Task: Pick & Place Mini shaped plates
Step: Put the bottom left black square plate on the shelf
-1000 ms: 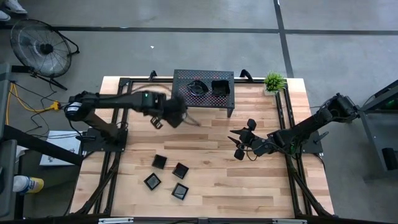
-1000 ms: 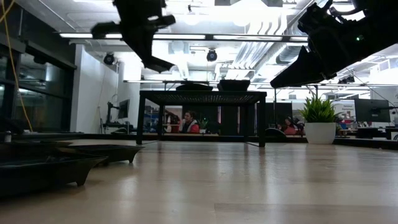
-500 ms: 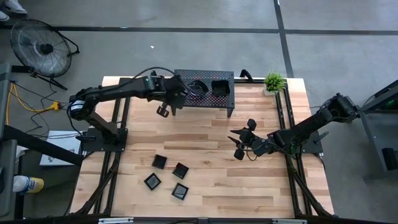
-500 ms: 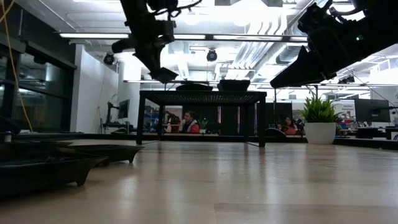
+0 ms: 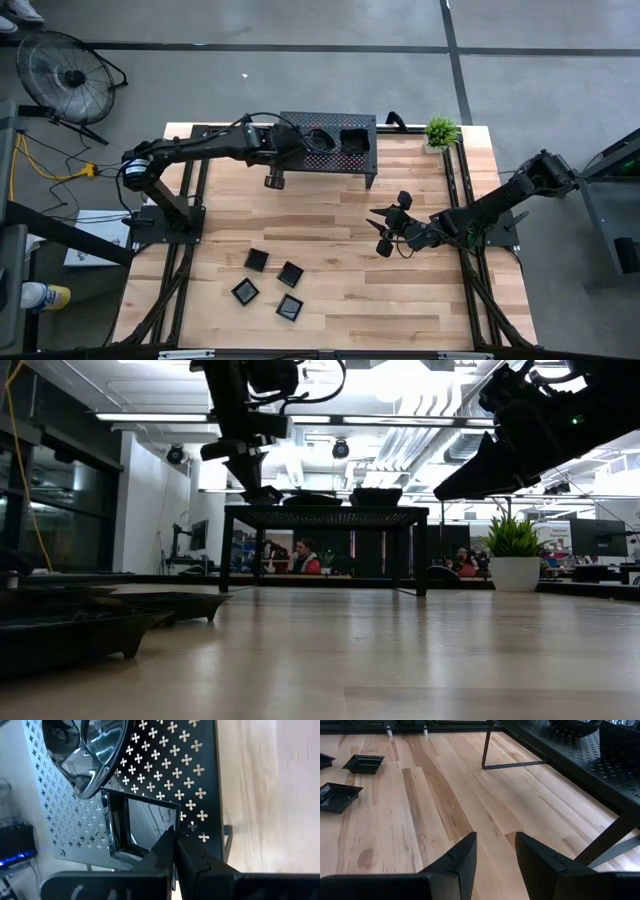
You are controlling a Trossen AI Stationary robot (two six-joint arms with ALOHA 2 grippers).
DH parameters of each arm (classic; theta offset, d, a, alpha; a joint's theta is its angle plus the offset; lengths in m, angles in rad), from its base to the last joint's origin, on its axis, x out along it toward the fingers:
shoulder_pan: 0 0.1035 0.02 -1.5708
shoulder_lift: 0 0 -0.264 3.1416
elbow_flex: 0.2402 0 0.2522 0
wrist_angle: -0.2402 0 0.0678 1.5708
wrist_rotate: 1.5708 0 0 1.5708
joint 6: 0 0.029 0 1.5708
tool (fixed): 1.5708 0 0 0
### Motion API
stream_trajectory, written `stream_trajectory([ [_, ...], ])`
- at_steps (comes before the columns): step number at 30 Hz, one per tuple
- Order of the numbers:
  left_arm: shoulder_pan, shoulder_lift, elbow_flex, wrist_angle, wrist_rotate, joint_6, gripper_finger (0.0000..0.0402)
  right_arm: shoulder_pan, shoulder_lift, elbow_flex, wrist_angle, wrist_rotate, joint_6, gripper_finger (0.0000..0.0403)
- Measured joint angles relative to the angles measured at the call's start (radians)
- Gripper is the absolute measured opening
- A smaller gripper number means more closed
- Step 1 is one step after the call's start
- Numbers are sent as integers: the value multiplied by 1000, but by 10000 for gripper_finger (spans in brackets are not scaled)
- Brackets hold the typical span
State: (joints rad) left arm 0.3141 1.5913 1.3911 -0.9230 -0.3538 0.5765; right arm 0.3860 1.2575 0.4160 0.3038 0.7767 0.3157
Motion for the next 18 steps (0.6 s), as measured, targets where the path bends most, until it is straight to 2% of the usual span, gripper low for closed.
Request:
stream_trajectory([
  [10,-1,6,0,8,5,-43,2,0,0,0,0,-1,0,129],
  [18,0,6,0,7,46,-119,2,0,0,0,0,-1,0,129],
])
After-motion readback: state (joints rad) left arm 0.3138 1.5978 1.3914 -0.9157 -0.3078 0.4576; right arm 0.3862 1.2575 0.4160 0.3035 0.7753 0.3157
